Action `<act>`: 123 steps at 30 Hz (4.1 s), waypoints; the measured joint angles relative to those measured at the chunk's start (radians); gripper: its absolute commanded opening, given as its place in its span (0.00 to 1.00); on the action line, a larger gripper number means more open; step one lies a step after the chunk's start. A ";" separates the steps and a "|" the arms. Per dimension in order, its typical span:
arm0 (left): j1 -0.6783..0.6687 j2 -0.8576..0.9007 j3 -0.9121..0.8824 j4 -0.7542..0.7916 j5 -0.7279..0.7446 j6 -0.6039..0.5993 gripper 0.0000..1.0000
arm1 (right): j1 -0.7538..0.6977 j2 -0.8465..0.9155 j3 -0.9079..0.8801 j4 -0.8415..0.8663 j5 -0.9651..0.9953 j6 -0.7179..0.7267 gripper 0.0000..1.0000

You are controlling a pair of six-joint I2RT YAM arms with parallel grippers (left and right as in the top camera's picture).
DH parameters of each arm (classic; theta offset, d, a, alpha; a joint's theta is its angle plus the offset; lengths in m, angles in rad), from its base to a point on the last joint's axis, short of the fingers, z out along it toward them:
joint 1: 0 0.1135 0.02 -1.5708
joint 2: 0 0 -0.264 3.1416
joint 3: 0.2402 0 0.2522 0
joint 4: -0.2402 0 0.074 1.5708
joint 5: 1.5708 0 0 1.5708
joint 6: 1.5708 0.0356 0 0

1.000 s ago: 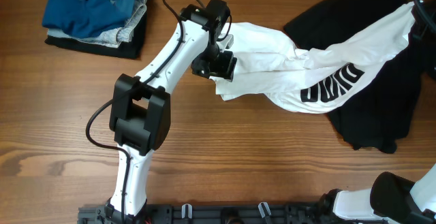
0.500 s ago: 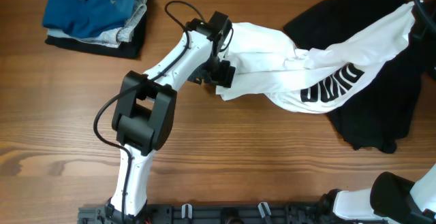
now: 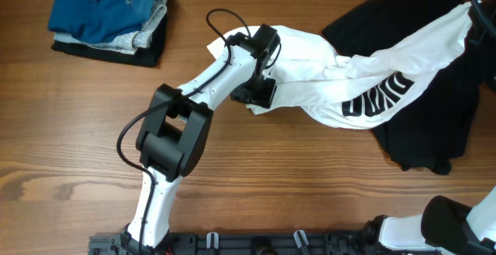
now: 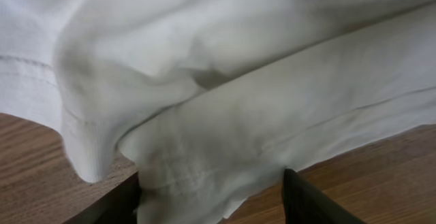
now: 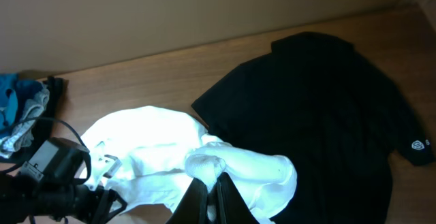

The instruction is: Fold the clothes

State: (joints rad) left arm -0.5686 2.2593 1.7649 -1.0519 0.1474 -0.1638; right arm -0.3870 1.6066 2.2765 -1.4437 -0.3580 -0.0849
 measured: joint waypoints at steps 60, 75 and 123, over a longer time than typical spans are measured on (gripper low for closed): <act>0.460 -0.818 0.546 -0.228 -0.256 -0.050 0.04 | 0.000 -0.122 0.018 0.002 -0.039 -0.022 0.04; 0.484 -0.608 0.564 -0.168 -0.308 -0.013 0.04 | 0.000 -0.012 0.066 0.244 -0.061 -0.033 0.04; 0.566 -0.909 -0.046 -0.630 -0.254 -0.227 0.04 | 0.162 -0.312 -0.704 -0.164 0.143 0.176 0.04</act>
State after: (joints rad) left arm -0.0025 1.3506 1.7187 -1.6821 -0.1070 -0.3904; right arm -0.2249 1.2949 1.5723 -1.6077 -0.2150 0.0914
